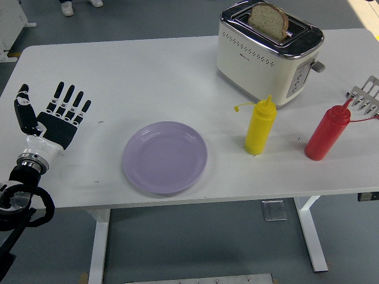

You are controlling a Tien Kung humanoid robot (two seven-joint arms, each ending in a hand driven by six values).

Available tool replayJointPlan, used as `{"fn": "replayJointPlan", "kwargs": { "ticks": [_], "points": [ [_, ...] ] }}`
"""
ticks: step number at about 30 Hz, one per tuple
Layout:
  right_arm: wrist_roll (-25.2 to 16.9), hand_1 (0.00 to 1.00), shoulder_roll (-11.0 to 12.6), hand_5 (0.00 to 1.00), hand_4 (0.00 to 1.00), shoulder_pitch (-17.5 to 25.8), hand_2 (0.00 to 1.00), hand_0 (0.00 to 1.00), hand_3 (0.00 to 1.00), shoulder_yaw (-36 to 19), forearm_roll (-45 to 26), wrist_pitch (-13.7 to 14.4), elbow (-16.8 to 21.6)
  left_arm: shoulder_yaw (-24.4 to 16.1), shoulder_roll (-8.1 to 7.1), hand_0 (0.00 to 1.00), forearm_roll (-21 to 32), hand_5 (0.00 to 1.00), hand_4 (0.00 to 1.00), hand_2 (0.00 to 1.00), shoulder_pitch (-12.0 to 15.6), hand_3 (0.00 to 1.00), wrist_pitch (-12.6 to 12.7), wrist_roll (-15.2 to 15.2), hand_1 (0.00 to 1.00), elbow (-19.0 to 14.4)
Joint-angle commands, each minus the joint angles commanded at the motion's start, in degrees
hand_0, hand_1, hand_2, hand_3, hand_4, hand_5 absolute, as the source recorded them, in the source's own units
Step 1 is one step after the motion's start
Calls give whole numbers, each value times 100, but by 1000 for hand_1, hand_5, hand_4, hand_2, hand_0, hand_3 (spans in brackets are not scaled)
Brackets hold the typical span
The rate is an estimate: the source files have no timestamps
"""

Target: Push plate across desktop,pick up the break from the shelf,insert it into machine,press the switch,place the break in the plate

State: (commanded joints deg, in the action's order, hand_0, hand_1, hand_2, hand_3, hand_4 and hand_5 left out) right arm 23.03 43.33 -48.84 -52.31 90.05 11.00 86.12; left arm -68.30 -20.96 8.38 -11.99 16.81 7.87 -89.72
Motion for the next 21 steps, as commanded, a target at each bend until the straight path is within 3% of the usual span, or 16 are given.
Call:
{"fn": "replayJointPlan", "kwargs": {
  "ticks": [3, 5, 11, 16, 21],
  "points": [
    [-400, 332, 155, 2, 65, 418, 585, 284, 501, -174, 43, 72, 31, -12, 5, 840, -3, 998, 768, 776, 23, 759, -1, 0, 791, -6],
    [-672, 285, 221, 2, 34, 703, 570, 231, 473, -205, 32, 136, 17, -19, 9, 836, -8, 998, 770, 776, 35, 760, 0, 3, 789, -8],
    [-1408, 261, 211, 2, 43, 1420, 559, 210, 461, -89, 229, 393, -135, 1, 30, 836, -23, 998, 768, 776, 40, 759, 0, 8, 789, -5],
    [-1736, 259, 122, 2, 54, 1608, 555, 209, 457, 117, 401, 543, -331, 12, 39, 835, -30, 998, 767, 776, 39, 760, -1, 12, 788, 4],
    [-1894, 259, -21, 2, 54, 1524, 555, 209, 457, 464, 459, 673, -651, 32, 43, 835, -34, 998, 767, 776, 34, 760, -2, 15, 788, 19]
  ]
}}
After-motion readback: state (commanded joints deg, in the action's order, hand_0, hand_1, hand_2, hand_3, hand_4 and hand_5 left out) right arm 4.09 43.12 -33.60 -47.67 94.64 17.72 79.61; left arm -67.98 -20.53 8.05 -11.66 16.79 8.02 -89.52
